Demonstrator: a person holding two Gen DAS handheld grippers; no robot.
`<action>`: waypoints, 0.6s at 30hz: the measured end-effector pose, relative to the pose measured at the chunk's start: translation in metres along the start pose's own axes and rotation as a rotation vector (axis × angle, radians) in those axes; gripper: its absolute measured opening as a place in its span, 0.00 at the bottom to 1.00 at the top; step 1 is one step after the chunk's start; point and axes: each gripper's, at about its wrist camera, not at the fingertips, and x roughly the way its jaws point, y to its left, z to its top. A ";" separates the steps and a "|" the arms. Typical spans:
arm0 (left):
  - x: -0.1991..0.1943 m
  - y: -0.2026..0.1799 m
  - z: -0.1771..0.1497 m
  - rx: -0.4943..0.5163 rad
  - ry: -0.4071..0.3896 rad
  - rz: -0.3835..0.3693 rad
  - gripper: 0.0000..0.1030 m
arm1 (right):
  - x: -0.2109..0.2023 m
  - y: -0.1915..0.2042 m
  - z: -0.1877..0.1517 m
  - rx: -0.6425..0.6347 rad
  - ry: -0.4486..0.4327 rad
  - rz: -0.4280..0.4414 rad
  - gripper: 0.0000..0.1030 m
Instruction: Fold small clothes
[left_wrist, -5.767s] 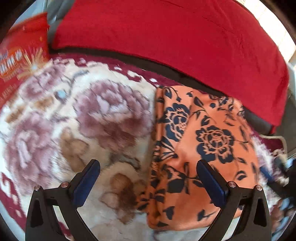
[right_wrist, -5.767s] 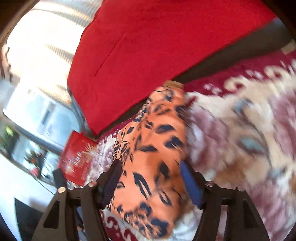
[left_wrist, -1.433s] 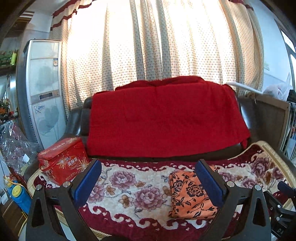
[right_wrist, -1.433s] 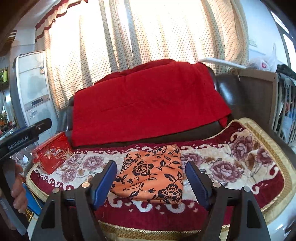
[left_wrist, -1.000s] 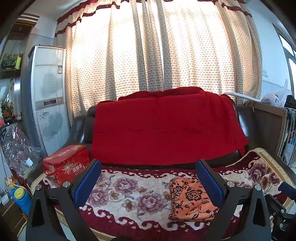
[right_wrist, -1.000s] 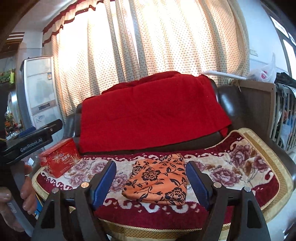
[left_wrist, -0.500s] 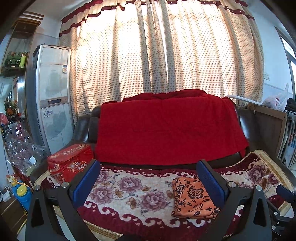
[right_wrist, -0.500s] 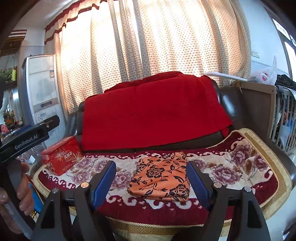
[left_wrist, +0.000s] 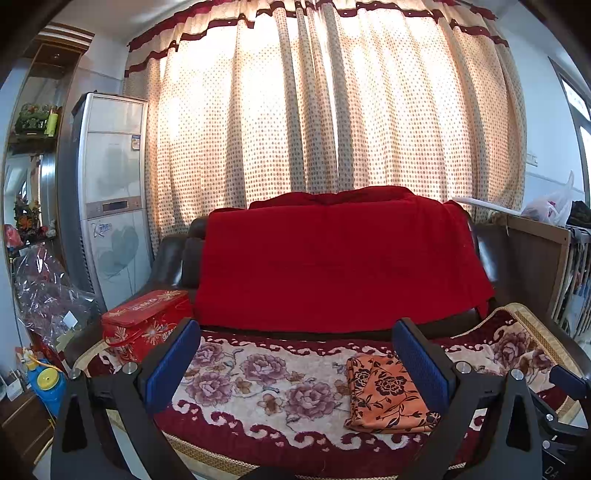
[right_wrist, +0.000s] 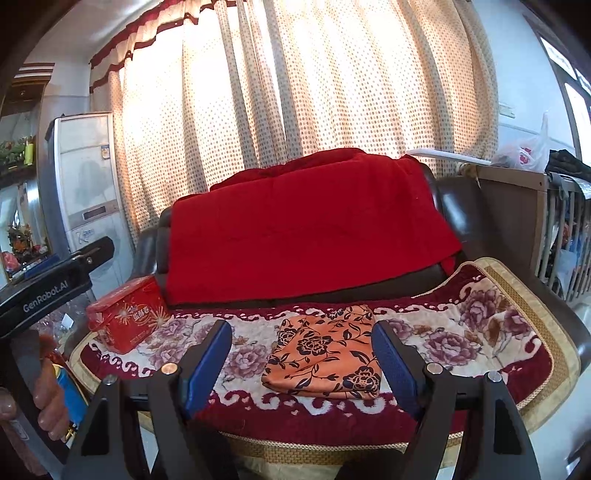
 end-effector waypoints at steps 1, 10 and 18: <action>-0.001 0.000 0.000 -0.001 -0.001 0.001 1.00 | -0.001 0.001 0.000 0.000 -0.002 0.003 0.78; -0.016 0.001 0.005 0.000 -0.035 0.009 1.00 | -0.016 0.002 0.002 -0.001 -0.029 0.006 0.78; -0.027 0.003 0.009 0.004 -0.059 0.004 1.00 | -0.028 0.003 0.006 -0.001 -0.053 0.008 0.78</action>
